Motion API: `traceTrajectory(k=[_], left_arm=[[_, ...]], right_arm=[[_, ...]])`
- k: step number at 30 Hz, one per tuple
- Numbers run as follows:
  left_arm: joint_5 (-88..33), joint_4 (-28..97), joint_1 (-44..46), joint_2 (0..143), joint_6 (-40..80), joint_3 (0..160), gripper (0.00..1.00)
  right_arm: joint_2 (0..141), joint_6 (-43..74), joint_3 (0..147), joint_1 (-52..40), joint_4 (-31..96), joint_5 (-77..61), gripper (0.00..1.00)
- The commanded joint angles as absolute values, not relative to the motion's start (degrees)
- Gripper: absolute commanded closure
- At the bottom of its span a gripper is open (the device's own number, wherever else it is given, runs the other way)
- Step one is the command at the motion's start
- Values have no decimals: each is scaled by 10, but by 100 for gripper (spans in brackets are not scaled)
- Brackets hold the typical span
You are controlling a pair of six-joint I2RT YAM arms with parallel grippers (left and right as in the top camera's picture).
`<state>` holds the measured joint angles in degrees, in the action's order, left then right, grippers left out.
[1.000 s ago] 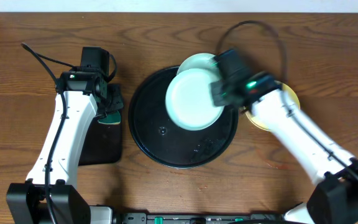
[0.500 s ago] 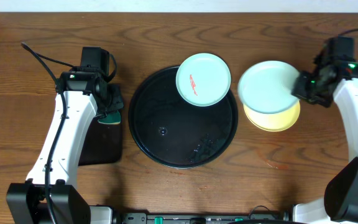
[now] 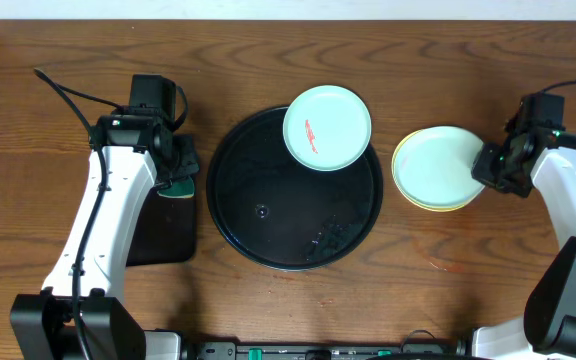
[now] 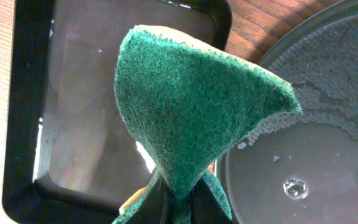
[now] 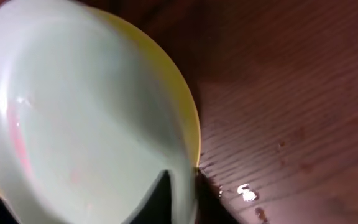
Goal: Clean dirty plates on tray and stack at the side
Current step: 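Place the pale green plate onto the yellow plate and release, then move the right gripper to the remaining green plate's upper rim and grip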
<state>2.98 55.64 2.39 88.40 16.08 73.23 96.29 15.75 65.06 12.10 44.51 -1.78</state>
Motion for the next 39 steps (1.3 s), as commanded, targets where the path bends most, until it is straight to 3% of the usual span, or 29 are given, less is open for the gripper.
traceTrajectory(k=[1, 6, 14, 21, 27, 35, 39], left_arm=[[37, 556, 22, 887, 153, 733, 93], [37, 556, 22, 887, 153, 733, 93], [37, 556, 22, 887, 153, 733, 93], [37, 557, 22, 887, 153, 733, 93], [37, 557, 22, 887, 153, 733, 93], [37, 557, 22, 887, 153, 733, 93], [37, 557, 22, 887, 153, 733, 93]], right_arm=[[965, 158, 649, 120, 434, -11, 75], [964, 131, 693, 114, 444, -69, 61], [992, 95, 831, 17, 454, -120, 54], [1133, 60, 1008, -61, 512, -126, 48], [1234, 28, 1089, -101, 516, -127, 47], [1293, 21, 1092, -128, 495, -142, 46], [1313, 27, 1092, -133, 493, -142, 53]])
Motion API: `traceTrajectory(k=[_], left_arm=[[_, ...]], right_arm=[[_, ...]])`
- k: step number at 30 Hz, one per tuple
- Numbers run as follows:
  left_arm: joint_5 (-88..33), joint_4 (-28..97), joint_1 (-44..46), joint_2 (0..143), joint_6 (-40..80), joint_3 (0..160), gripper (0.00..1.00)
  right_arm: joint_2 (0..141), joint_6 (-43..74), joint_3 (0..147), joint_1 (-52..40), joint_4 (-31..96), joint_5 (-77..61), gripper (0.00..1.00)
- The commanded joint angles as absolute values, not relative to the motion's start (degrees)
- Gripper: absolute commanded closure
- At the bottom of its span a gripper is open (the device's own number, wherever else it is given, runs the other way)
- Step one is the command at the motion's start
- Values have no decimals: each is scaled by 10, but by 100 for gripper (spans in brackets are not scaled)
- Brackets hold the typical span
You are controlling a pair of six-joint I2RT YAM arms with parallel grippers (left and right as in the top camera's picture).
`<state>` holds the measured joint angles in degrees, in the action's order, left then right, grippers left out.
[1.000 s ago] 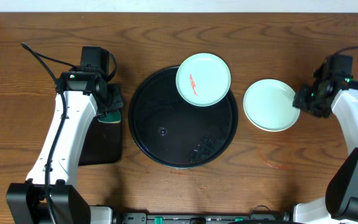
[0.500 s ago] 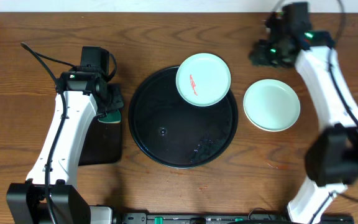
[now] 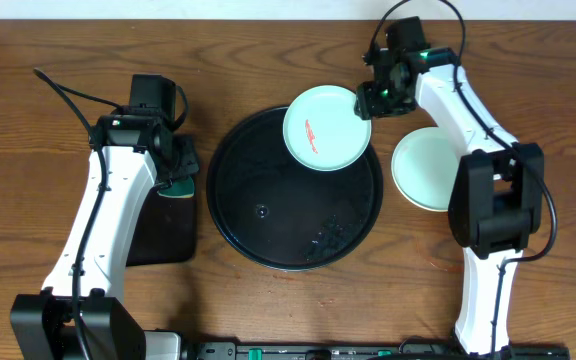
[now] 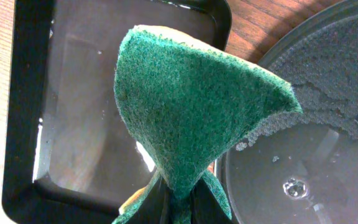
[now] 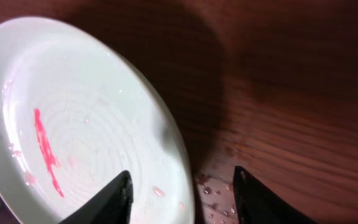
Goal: Clean dirty plates on tray and stack at the side
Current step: 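Move the right gripper to the remaining green plate's upper rim and grip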
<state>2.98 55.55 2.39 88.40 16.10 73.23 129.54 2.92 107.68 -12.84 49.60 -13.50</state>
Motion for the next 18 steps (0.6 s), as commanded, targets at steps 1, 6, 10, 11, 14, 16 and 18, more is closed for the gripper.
traceTrajectory(k=[1, 6, 10, 11, 14, 16, 18], left_arm=[[37, 557, 22, 887, 153, 733, 92], [37, 557, 22, 887, 153, 733, 93], [37, 557, 22, 887, 153, 733, 93], [37, 557, 22, 887, 153, 733, 93], [37, 557, 22, 887, 153, 733, 93], [37, 557, 22, 887, 153, 733, 93], [37, 557, 22, 887, 153, 733, 93]], right_arm=[[1317, 36, 1092, -133, 492, -142, 55], [1326, 69, 1092, -132, 482, -140, 80], [1326, 83, 1092, -132, 483, -138, 99], [1326, 88, 1092, -132, 487, -138, 99], [1320, 112, 1097, -133, 511, -146, 99], [1313, 122, 1102, -137, 531, -158, 99], [1302, 129, 1106, -145, 553, -166, 99]])
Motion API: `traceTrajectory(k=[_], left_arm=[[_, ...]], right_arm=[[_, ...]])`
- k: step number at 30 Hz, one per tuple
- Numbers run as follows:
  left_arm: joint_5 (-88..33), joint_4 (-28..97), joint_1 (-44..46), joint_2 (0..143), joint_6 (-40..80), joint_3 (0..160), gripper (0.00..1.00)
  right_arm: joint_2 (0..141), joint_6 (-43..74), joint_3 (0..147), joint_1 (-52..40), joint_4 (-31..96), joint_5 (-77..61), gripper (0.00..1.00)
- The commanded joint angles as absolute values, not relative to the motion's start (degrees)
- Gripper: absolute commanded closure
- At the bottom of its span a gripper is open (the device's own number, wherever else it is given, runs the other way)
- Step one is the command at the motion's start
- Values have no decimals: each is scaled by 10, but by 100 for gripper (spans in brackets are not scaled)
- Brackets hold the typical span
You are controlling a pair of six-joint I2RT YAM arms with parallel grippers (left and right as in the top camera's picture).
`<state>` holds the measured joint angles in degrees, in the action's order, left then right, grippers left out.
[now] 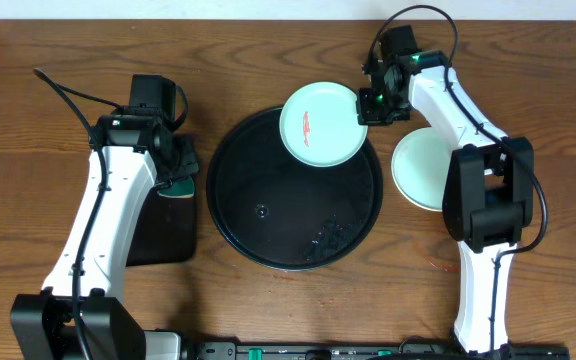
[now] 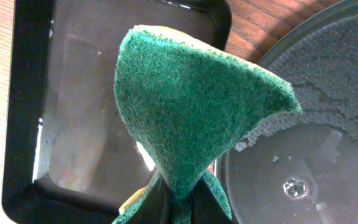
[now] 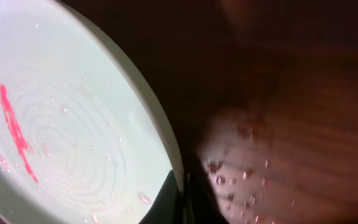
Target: Clean dirty plates on tray and stack at the side
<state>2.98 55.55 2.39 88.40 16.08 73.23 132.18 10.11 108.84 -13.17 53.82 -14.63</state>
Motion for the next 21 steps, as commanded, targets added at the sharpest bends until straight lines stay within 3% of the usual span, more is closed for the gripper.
traceTrajectory(k=[1, 11, 21], left_arm=[[37, 557, 22, 887, 153, 733, 92], [2, 556, 23, 888, 153, 733, 92], [-43, 533, 46, 888, 145, 717, 93]], right_arm=[[1296, 135, 1106, -150, 565, -166, 99], [1286, 127, 1082, -228, 672, -170, 99], [1287, 137, 978, -247, 594, -181, 99]])
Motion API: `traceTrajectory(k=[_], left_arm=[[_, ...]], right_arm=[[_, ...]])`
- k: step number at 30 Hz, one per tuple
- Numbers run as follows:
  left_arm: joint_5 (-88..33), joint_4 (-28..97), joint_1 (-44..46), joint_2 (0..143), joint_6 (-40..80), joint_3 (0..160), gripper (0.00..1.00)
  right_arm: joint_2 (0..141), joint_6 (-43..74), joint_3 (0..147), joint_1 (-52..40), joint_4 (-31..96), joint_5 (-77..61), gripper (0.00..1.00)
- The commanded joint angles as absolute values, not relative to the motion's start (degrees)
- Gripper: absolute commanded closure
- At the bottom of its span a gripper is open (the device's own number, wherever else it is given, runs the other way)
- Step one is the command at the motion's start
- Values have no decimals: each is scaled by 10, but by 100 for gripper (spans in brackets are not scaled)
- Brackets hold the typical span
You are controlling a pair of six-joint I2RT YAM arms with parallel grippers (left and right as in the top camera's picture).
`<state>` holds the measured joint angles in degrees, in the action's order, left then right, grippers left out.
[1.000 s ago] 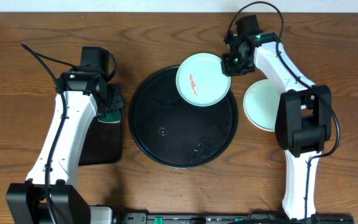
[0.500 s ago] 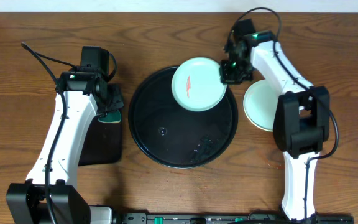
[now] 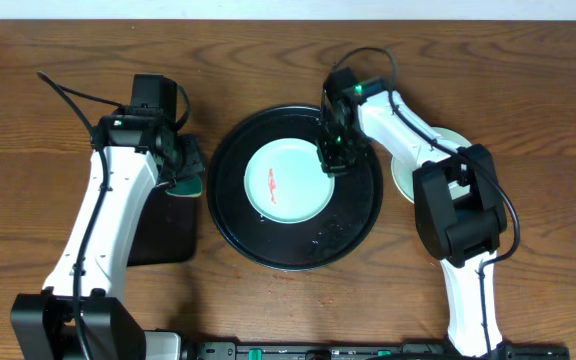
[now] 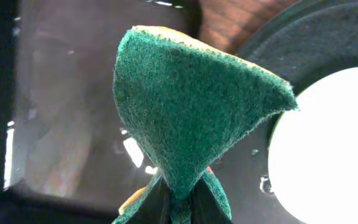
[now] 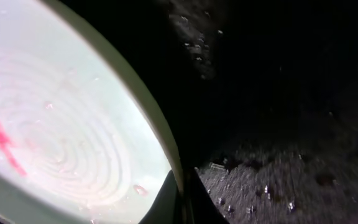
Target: Clean dirty plates on tray and stack at the side
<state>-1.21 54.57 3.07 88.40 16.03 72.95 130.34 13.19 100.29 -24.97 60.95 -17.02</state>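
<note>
A pale green plate (image 3: 286, 182) with a red smear lies in the middle of the round black tray (image 3: 358, 215). My right gripper (image 3: 332, 160) is shut on that plate's right rim; the rim (image 5: 154, 118) runs between the dark fingers in the right wrist view. At the tray's left edge my left gripper (image 3: 184, 170) is shut on a folded green sponge (image 4: 191, 106), held above the rectangular tray. The white plate (image 4: 328, 143) shows at the right of the left wrist view. A stack of clean plates (image 3: 443, 150) sits on the table right of the tray, partly under my right arm.
A black rectangular tray (image 3: 163, 230) holding water lies on the table left of the round tray, under my left arm. Water droplets and dark specks (image 3: 326, 238) lie on the round tray's front right. Wet spots mark the wood at the front right (image 3: 448, 265).
The right gripper, shut on the dirty plate's rim, has moved it from the tray's back right edge to the tray's middle. The left gripper with the sponge has shifted slightly toward the tray.
First my right gripper was at the stack of clean plates on the right, shut on a plate's rim. Then it stood open by the dirty plate at the tray's back edge, then shut on its rim. Now that plate lies at the tray's centre. My left gripper held the sponge throughout.
</note>
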Motion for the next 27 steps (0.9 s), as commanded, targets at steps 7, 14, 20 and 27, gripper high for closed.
traceTrajectory(k=[7, 14, 20, 27], left_arm=[[-78, 464, 110, 922, 142, 711, 93], [-84, 404, 184, 1010, 186, 711, 92], [-84, 376, 222, 1072, 217, 711, 93], [-120, 387, 246, 1106, 247, 711, 93]], right_arm=[[1287, 132, 948, -252, 567, -195, 99], [1287, 133, 919, -269, 533, -195, 99], [1287, 132, 919, -269, 533, -195, 99], [1287, 132, 919, -269, 533, -195, 99]])
